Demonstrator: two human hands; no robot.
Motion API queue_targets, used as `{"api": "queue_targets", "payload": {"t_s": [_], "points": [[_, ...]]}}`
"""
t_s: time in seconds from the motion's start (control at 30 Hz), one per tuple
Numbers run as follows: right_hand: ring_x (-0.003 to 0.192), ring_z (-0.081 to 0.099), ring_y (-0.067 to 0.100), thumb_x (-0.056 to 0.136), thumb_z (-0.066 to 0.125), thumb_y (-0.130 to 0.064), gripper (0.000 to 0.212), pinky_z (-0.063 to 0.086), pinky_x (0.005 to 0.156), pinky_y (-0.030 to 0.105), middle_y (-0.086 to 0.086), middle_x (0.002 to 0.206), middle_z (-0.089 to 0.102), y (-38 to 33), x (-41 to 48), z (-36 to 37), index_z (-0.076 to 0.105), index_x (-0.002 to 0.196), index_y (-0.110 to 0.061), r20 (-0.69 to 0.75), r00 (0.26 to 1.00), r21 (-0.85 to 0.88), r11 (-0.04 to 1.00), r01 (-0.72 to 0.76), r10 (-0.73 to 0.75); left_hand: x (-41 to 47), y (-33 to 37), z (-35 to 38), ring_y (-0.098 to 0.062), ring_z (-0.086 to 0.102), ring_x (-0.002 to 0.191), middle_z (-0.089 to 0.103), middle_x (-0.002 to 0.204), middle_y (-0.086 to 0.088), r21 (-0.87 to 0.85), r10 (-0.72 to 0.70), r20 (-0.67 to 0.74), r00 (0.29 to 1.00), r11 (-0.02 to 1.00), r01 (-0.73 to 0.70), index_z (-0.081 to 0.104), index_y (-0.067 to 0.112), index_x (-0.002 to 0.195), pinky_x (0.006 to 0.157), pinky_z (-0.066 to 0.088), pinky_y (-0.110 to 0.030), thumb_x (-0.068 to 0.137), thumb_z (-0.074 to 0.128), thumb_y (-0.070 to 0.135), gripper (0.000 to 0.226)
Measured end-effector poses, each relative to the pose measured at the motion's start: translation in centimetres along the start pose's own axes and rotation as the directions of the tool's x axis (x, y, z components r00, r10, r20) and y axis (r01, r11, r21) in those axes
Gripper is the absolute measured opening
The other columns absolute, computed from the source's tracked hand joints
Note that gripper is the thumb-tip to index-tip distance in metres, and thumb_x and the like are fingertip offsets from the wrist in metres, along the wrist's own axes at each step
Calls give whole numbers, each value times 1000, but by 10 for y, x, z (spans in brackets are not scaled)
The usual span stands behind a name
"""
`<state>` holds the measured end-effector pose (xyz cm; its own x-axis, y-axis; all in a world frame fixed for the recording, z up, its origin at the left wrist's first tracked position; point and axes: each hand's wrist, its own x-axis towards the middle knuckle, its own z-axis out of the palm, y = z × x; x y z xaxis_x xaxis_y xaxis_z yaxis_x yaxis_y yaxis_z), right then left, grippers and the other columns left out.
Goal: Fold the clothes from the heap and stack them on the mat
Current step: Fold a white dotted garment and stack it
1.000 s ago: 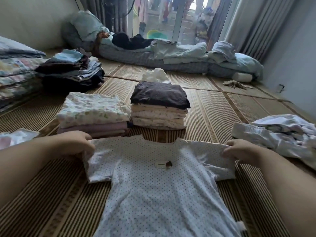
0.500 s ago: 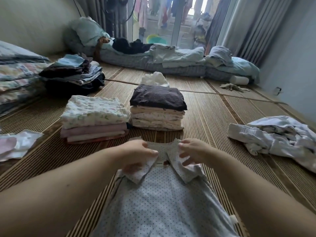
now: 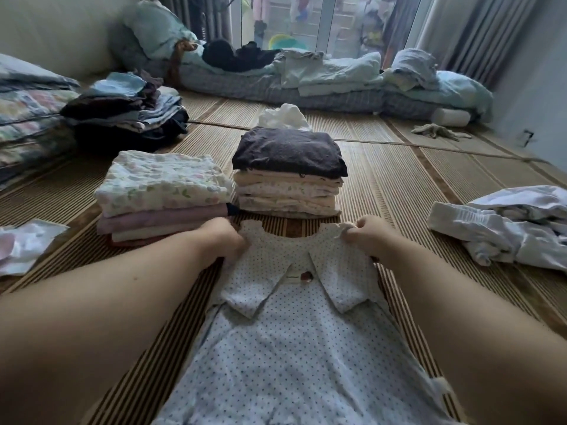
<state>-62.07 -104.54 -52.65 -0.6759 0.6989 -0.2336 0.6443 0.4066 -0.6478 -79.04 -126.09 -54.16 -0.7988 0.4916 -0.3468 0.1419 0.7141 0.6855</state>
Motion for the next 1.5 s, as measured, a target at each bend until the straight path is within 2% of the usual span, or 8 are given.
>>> {"api": "queue_targets", "payload": {"t_s": [0.23, 0.47, 0.67, 0.83, 0.97, 1.2, 1.33, 1.5], "points": [[95, 65, 29, 84, 67, -5, 38, 55, 84, 39, 12, 104, 64, -10, -55, -52, 56, 120, -11, -81, 971, 506, 831, 233, -223, -44, 12, -41, -29, 65, 103, 66, 111, -17, -606, 373, 52, 926, 749, -268, 56, 4, 123, 93, 52, -43, 79, 69, -1, 47], [57, 62, 5, 82, 69, -14, 12, 49, 51, 16, -7, 72, 69, 47, -172, -47, 69, 78, -25, -157, 866, 0, 877, 481, -475, -134, -39, -42, -9, 62, 69, 65, 75, 5, -99, 736, 174, 655, 674, -732, 66, 26, 78, 62, 52, -27, 74, 77, 8, 22], [93, 61, -2, 87, 62, -29, 13, 53, 77, 19, -20, 106, 65, 94, -239, -7, 63, 82, -40, 217, 942, -367, 873, 322, -256, -170, -95, -8, 6, 41, 106, 45, 113, 25, 377, 707, 580, 405, 207, -903, 55, 45, 101, 88, 43, -16, 78, 55, 47, 24], [88, 61, 10, 93, 30, -55, 45, 51, 78, 35, -13, 90, 66, 64, -250, 14, 64, 103, -27, 27, 993, -154, 981, 116, -113, -173, -107, -18, 9, 27, 123, 36, 138, 25, 377, 677, 590, 440, 250, -892, 44, 59, 120, 100, 36, -21, 86, 43, 65, 34], [139, 32, 25, 89, 23, -71, 67, 34, 106, 47, 4, 153, 34, 58, -222, 39, 35, 143, -33, 66, 996, -534, 840, 89, -64, -181, -101, -4, 2, 38, 116, 47, 136, 19, 427, 678, 554, 483, 267, -864, 48, 56, 124, 92, 32, -15, 88, 29, 69, 43], [147, -9, 27, 93, 34, -62, 65, 3, 115, 54, 2, 160, -9, 59, -138, 11, 6, 149, -44, 272, 959, -698, 670, 254, -80, -222, -66, 50, -15, 60, 98, 63, 118, 10, 396, 739, 507, 444, 257, -881, 57, 40, 121, 81, 48, -32, 93, 36, 54, 37], [147, 1, 32, 94, 45, -47, 67, 6, 115, 56, 5, 161, 1, 40, -105, 7, 9, 149, -41, 114, 979, -840, 509, 187, -171, -236, -30, 82, -19, 61, 103, 61, 123, 6, 243, 742, 564, 362, 270, -932, 53, 31, 132, 85, 51, -36, 93, 49, 40, 40], [133, 44, 19, 93, 56, -35, 40, 30, 112, 46, -2, 143, 49, 39, -118, 9, 52, 132, -28, -25, 863, -688, 635, 351, -504, -235, -1, 85, -20, 51, 124, 47, 144, 4, 150, 731, 613, 300, 265, -952, 42, 34, 142, 102, 46, -40, 93, 53, 40, 50]]}}
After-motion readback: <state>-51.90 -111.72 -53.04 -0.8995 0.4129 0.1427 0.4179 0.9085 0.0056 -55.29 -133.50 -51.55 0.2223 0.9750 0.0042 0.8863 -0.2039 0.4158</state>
